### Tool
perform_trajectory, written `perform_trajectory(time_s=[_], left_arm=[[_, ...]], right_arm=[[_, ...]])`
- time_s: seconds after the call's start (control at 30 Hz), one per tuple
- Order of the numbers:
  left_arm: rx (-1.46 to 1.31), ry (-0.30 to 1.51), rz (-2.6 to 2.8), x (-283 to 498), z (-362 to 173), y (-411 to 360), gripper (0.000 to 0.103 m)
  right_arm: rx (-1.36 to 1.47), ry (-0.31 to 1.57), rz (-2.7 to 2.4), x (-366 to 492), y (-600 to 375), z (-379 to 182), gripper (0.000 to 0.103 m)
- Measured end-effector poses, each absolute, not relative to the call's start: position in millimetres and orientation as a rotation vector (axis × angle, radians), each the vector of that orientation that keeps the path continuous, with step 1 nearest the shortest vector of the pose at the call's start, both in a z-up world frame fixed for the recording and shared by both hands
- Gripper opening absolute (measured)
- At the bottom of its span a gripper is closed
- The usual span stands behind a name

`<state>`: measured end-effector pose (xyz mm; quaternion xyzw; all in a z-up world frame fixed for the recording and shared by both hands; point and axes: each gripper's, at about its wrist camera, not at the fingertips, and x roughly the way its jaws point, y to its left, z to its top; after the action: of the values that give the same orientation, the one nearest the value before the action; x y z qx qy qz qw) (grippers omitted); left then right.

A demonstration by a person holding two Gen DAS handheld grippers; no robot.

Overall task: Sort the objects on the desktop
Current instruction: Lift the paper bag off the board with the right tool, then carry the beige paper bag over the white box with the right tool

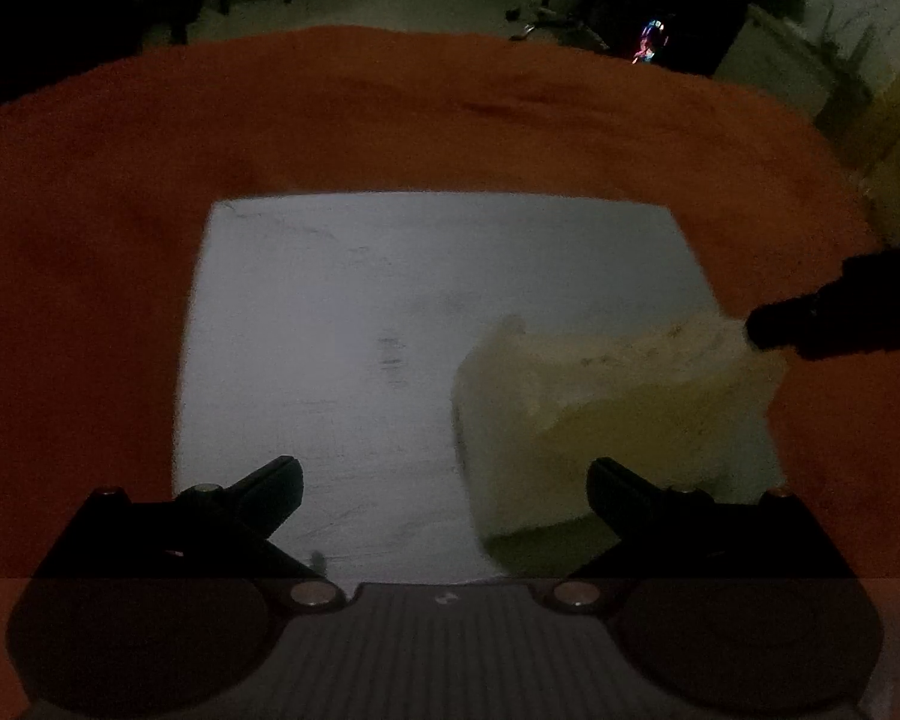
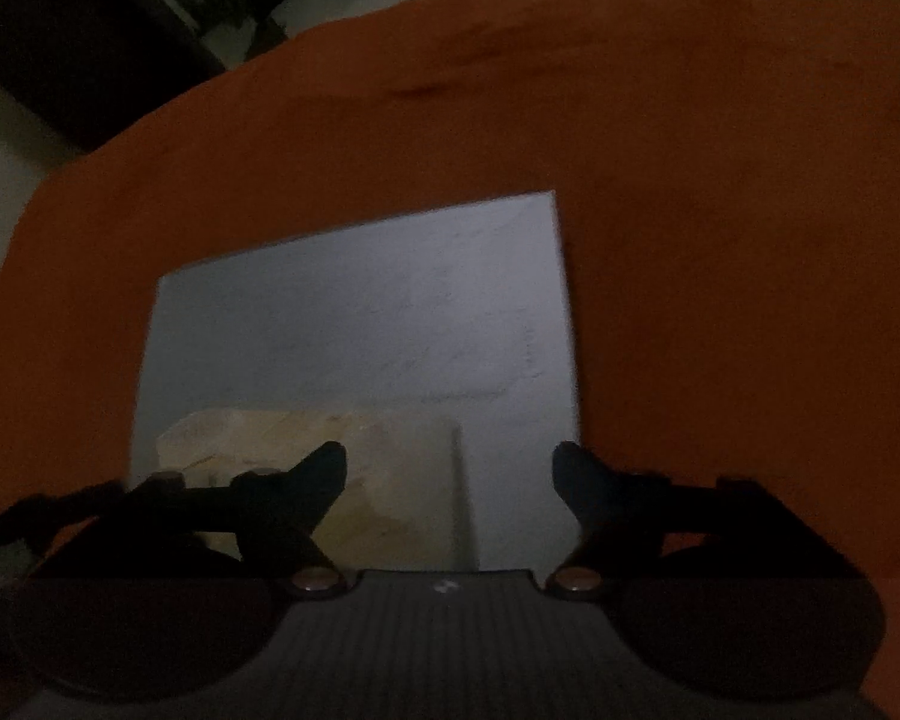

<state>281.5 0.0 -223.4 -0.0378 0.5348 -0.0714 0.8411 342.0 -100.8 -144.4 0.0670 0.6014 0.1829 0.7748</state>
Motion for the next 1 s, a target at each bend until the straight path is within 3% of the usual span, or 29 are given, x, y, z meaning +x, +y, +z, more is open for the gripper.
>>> perform_trajectory(time_s=[0.17,0.23,0.3,0.33,0.37,0.43,0.47,0.63,1.0], left_arm=[[-0.07,1.093,-0.205,286.9,-223.7,-7.0,0.095],[-0.074,1.076,-0.237,289.4,-223.8,-10.5,0.086],[-0.058,1.078,-0.25,293.0,-225.4,-15.2,0.061],[-0.049,1.077,-0.249,294.0,-226.1,-17.3,0.05],[-0.041,1.078,-0.254,294.4,-226.9,-19.8,0.031],[-0.029,1.083,-0.275,295.2,-228.4,-23.4,0.023],[-0.027,1.09,-0.286,296.0,-229.6,-24.5,0.018],[-0.096,1.102,-0.302,295.6,-226.2,-19.3,0.013],[-0.06,1.085,-0.308,266.2,-182.1,-20.8,0.012]], right_arm=[[0.177,1.304,0.439,341.3,-97.0,-142.7,0.066],[0.21,1.323,0.46,340.4,-95.8,-145.3,0.052],[0.223,1.345,0.471,339.0,-92.1,-149.1,0.043],[0.215,1.353,0.463,338.0,-90.7,-151.0,0.031],[0.218,1.359,0.455,337.0,-90.7,-152.2,0.026],[0.247,1.367,0.448,337.5,-93.9,-153.4,0.016],[0.258,1.365,0.439,337.6,-96.2,-153.1,0.016],[0.291,1.361,0.417,337.3,-100.7,-150.5,0.015],[0.238,1.312,0.44,308.1,-94.8,-109.8,0.014]])
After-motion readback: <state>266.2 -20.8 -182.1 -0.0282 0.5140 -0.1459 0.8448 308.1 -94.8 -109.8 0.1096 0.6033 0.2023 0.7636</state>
